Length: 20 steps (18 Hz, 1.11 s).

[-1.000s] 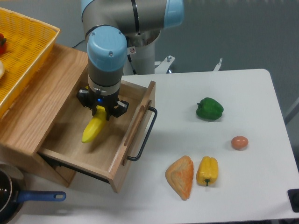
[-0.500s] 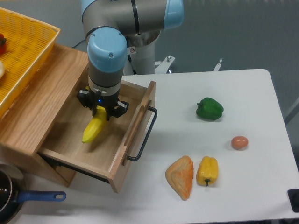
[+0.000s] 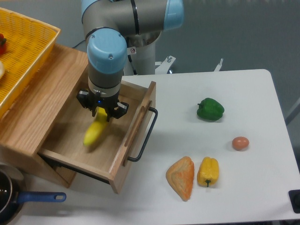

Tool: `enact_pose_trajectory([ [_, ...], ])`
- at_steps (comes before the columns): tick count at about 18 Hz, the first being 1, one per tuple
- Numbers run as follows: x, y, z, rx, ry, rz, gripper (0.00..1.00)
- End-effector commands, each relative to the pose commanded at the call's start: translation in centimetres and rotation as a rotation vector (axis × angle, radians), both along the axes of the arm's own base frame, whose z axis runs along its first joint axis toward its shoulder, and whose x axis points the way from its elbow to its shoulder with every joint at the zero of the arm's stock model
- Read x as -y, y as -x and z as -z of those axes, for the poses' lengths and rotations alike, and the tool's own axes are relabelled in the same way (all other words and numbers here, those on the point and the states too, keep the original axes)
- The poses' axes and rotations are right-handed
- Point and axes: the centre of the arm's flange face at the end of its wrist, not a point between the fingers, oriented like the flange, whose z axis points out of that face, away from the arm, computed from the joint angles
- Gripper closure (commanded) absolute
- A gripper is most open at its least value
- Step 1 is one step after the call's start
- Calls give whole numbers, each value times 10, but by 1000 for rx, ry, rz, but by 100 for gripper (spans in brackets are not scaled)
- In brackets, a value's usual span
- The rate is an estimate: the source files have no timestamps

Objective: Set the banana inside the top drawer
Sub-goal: 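Open the gripper to release the banana in the drawer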

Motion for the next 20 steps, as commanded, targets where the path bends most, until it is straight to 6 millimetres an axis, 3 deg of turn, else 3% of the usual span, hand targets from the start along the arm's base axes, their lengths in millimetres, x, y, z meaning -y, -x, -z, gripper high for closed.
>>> enact_pose_trajectory([
  [5, 1, -1, -4, -5, -7, 3, 35],
  [9, 4, 3, -9, -36, 1, 10, 4],
  [20, 20, 18, -34, -82, -22, 2, 1],
])
